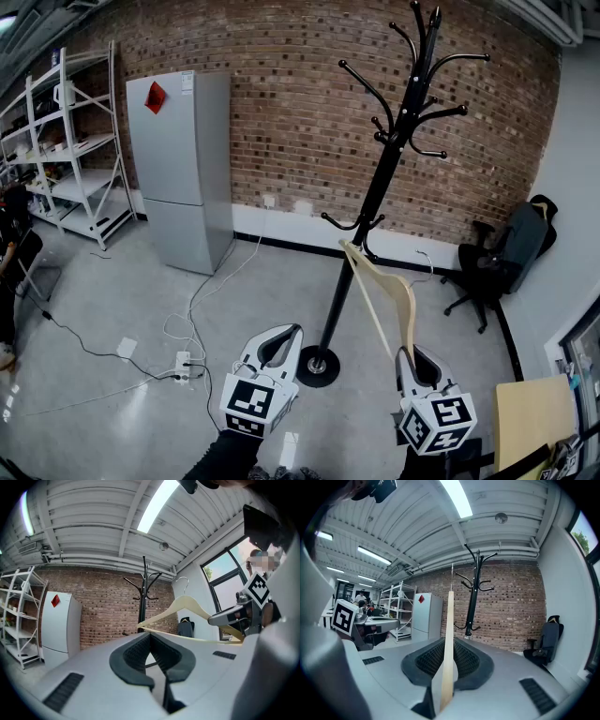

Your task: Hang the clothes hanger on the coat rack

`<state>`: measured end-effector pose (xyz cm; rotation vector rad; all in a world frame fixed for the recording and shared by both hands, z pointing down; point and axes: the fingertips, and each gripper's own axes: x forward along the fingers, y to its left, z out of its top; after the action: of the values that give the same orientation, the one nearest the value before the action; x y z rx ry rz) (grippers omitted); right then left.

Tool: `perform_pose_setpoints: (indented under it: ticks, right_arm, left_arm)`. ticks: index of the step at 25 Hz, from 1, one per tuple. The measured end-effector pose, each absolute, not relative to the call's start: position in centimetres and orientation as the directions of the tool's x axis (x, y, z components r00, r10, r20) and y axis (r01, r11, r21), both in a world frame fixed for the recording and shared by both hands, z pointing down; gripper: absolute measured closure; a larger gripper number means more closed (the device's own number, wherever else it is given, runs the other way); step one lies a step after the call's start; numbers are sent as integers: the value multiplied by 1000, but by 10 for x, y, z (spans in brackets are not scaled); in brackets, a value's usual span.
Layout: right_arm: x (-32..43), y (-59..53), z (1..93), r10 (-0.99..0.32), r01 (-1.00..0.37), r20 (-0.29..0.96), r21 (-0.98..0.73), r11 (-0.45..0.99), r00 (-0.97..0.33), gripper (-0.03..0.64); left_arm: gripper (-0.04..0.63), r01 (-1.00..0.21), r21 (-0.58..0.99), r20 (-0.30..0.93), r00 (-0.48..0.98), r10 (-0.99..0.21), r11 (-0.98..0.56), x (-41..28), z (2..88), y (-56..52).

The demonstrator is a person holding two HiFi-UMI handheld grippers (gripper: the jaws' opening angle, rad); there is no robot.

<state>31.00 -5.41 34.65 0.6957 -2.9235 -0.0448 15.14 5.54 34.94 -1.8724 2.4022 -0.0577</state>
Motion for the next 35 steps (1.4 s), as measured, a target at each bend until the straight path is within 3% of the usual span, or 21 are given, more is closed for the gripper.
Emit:
perform_pose_setpoints:
  ticks: [24, 35]
  right_arm:
    - [228, -47, 355, -433, -429, 157, 63, 901, -888, 555]
    - [174, -92, 361, -453, -447, 147, 76, 891, -879, 555]
  left_arm:
    - [586, -966, -68, -8, -249, -969, 249, 86, 372, 72]
    - [586, -966, -50, 8, -253, -967, 252, 28, 390, 28]
